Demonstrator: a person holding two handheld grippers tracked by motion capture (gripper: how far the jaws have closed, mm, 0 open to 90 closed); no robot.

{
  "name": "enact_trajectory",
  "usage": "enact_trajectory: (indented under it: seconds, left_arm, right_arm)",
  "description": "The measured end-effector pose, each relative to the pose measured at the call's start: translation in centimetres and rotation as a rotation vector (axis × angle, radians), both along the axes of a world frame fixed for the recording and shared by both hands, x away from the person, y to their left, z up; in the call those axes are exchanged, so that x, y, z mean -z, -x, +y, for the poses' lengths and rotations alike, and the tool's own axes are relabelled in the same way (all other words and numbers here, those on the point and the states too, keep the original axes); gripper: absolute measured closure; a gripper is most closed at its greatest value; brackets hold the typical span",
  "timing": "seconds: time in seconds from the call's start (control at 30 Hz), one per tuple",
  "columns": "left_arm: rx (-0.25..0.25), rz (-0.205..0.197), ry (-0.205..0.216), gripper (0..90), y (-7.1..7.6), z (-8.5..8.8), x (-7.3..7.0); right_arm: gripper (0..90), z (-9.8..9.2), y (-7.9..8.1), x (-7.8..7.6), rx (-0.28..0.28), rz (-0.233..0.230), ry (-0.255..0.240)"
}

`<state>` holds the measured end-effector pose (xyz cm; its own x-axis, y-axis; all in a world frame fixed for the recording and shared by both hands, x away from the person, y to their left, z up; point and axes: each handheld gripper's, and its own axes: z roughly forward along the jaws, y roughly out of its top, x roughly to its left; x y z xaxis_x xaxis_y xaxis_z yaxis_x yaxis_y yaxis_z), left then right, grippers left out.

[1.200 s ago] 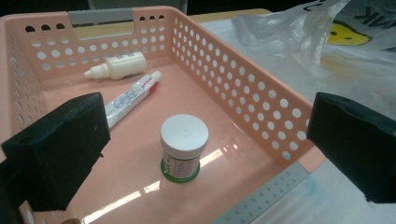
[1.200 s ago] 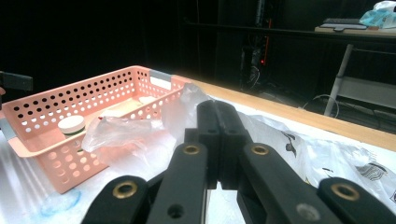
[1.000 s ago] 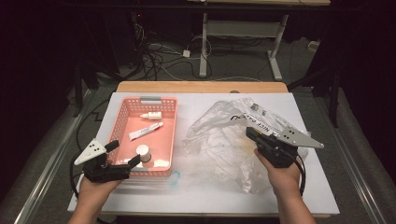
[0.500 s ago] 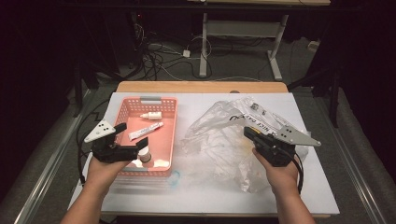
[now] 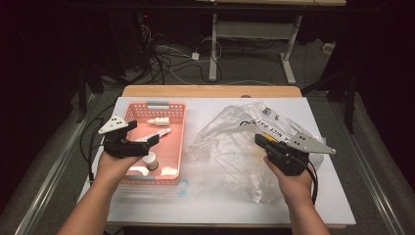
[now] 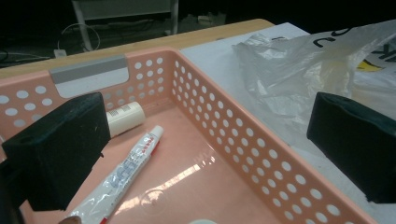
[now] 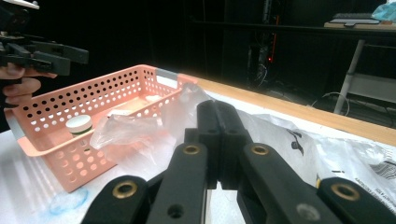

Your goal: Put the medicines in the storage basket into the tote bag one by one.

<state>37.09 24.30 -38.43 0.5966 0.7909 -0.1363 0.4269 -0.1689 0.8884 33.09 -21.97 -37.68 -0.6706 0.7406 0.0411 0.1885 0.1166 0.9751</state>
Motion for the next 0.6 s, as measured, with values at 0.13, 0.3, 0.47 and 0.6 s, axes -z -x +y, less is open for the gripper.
enact_trajectory:
  seconds: [0.13, 0.3, 0.47, 0.6]
  left_arm:
    - [0.003, 0.023, -0.005, 0.0, -1.2, 0.1, 0.0]
    - [-0.013, 0.057, -0.020, 0.1, -2.4, 0.0, 0.4]
    - [-0.014, 0.122, -0.056, 0.1, -4.0, -0.1, 1.2]
    - [-0.021, 0.178, -0.088, 0.7, -5.3, 0.0, 1.8]
  right_arm:
    - [90.0, -0.2, -0.1, -0.1, 0.002, -0.004, 0.000]
    - [90.0, -0.3, 0.0, 0.1, -0.001, -0.004, 0.008]
    - [90.0, -0.3, 0.0, 0.1, -0.014, 0.002, -0.008]
    - [90.0, -0.1, 0.0, 0.0, -0.025, 0.001, -0.007]
